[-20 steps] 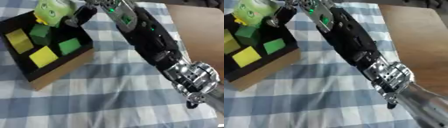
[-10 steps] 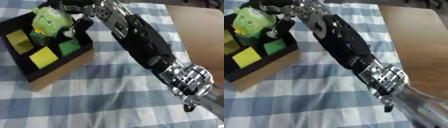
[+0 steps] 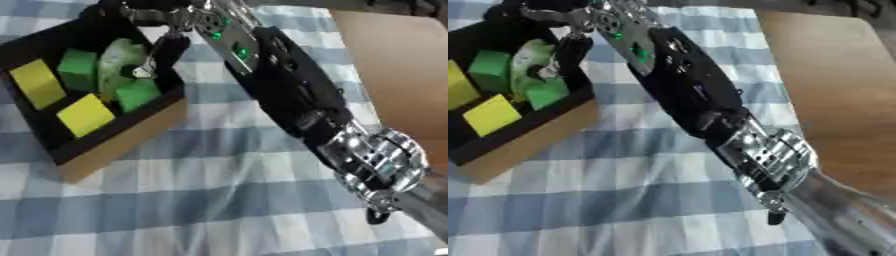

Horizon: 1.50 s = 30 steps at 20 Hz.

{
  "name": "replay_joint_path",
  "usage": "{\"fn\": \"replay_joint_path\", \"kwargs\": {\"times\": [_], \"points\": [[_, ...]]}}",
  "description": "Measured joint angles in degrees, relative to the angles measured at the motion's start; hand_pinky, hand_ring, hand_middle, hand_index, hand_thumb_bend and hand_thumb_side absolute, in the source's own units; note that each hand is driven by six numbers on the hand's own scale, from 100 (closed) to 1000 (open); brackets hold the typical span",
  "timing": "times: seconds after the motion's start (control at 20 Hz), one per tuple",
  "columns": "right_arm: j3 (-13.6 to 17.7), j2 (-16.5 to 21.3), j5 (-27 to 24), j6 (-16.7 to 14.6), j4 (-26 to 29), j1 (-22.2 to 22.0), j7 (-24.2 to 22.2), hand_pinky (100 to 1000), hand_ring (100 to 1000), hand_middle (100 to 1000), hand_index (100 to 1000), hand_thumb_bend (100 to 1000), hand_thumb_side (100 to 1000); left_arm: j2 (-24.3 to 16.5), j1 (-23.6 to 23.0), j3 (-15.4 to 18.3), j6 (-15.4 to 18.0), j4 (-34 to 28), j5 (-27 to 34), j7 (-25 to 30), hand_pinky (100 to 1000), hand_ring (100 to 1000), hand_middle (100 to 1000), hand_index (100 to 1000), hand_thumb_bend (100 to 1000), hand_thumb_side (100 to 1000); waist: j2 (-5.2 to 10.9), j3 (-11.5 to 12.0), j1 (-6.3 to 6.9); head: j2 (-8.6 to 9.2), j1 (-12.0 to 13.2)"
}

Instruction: Pick up objects on the table and place them in the box.

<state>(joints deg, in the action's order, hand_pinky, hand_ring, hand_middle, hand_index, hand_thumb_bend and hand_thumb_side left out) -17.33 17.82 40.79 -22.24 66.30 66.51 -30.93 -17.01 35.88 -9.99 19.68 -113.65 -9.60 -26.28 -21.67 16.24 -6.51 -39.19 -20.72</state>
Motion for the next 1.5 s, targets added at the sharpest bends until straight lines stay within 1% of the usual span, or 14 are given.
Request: {"fn": "replay_joint_path", "kwargs": {"times": [0.05,0.15,0.35,0.45,0.5,0.55,0.6,0.65,0.8,0.95,1.05,1.15,1.35,1.5], "points": [[0.01,0.00,-0.65,0.51,0.25,0.00,0.07,997,988,860,1000,234,171,0.00,0.00,0.00,0.00,0.00,0.00,0.00,760,888,775,811,587,567,0.00,0.00,0.00,0.00,0.02],[0.16,0.04,-2.05,1.46,1.01,-0.01,0.16,987,976,849,1000,119,100,0.00,-0.04,0.00,0.00,0.00,0.00,0.00,760,888,775,811,586,570,0.00,-0.08,0.00,0.00,0.16],[1.07,1.01,-6.42,4.21,4.34,-0.42,1.62,957,948,812,955,100,108,-0.05,-0.43,0.03,-0.14,0.00,-0.01,-0.14,760,891,777,810,582,573,0.01,-0.69,0.00,0.00,1.08],[1.50,2.71,-9.84,6.15,7.38,-1.18,3.08,957,944,799,937,100,323,-0.09,-0.82,0.08,-0.38,0.00,-0.08,-0.38,760,892,777,810,581,573,0.04,-1.17,0.00,-0.02,2.00],[1.76,3.72,-11.99,7.19,9.31,-1.72,3.89,957,944,799,936,100,336,-0.13,-1.13,0.23,-0.53,0.00,-0.12,-0.54,760,892,777,810,581,574,0.06,-1.47,0.00,-0.03,2.60],[2.05,4.90,-14.30,8.15,11.32,-2.34,4.68,958,945,799,921,100,471,-0.17,-1.37,0.45,-0.69,0.00,-0.21,-0.73,759,893,777,810,580,574,0.06,-1.77,0.00,-0.05,3.22],[2.40,6.26,-16.75,9.04,13.50,-3.13,5.49,958,945,795,914,100,417,-0.31,-1.70,0.67,-0.86,0.00,-0.34,-0.92,759,894,778,810,579,575,0.06,-2.13,0.00,-0.05,3.88],[2.77,7.76,-19.29,9.82,15.77,-4.11,6.22,956,943,792,909,100,422,-0.56,-2.03,0.88,-1.05,0.00,-0.51,-1.16,759,894,778,810,579,575,0.06,-2.52,0.00,-0.06,4.54],[4.26,12.81,-27.07,11.78,22.93,-7.92,8.51,948,935,782,900,100,432,-1.02,-3.10,1.62,-1.57,0.00,-1.06,-2.07,759,896,779,810,578,576,0.09,-3.65,0.02,-0.09,6.37],[6.35,18.21,-34.17,13.10,30.13,-13.05,11.57,938,920,767,886,100,452,-1.53,-4.06,2.42,-2.11,0.00,-1.75,-3.13,758,898,781,809,576,577,0.17,-4.63,0.02,-0.11,8.00],[8.14,21.64,-37.83,13.82,34.52,-17.16,14.05,933,912,758,879,100,469,-1.69,-4.67,2.95,-2.45,0.00,-2.24,-3.84,757,899,781,809,574,579,0.18,-5.27,0.10,-0.11,9.01],[10.20,24.52,-40.76,14.50,38.58,-21.46,16.86,931,907,753,876,100,484,-2.03,-5.23,3.42,-2.74,0.00,-2.74,-4.55,757,900,782,809,573,580,0.18,-5.84,0.72,-0.11,9.79],[14.44,27.62,-45.05,15.07,45.06,-28.96,22.70,921,891,739,862,100,520,-2.18,-6.48,4.47,-3.37,0.00,-3.67,-5.98,757,903,785,809,571,583,0.18,-7.11,1.84,-0.10,10.99],[17.08,27.80,-47.52,12.98,46.76,-32.24,26.66,916,883,733,852,100,524,-2.65,-7.33,5.30,-3.86,0.00,-4.20,-7.06,757,902,785,810,571,583,0.18,-7.77,2.62,-0.07,12.00]]}}
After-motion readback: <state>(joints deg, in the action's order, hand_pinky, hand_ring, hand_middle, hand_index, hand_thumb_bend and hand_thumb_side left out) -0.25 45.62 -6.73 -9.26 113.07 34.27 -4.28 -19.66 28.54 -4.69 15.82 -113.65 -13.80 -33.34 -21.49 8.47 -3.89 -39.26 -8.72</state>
